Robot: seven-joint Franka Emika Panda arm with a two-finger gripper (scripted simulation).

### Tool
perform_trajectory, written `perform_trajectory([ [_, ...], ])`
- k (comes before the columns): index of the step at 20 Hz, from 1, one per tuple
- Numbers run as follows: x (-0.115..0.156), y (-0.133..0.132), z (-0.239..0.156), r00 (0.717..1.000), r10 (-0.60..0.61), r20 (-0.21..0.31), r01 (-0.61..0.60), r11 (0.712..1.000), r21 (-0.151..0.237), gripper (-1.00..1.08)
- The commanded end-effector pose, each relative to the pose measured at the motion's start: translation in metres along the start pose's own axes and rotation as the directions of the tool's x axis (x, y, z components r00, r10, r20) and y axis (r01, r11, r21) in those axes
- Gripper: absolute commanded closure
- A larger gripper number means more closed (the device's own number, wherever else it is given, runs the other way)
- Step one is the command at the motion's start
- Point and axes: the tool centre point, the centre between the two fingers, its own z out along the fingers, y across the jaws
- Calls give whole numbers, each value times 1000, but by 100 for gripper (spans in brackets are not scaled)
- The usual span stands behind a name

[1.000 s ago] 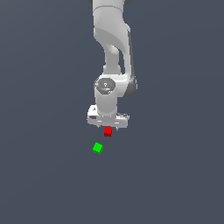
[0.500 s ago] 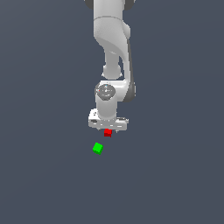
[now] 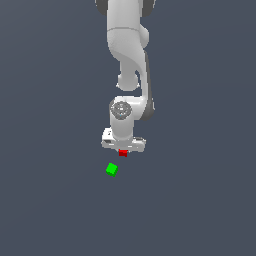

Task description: Stack the red cube on top of the green cube.

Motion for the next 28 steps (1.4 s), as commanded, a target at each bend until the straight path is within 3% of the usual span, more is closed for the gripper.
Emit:
perform_trajectory([
  [1,0,0,0,1000,0,-1,0,1000,0,108],
  [14,0,0,-11,1000,0,-1,0,1000,0,108],
  [28,-1,0,-91,1000,0,-1,0,1000,0,108],
])
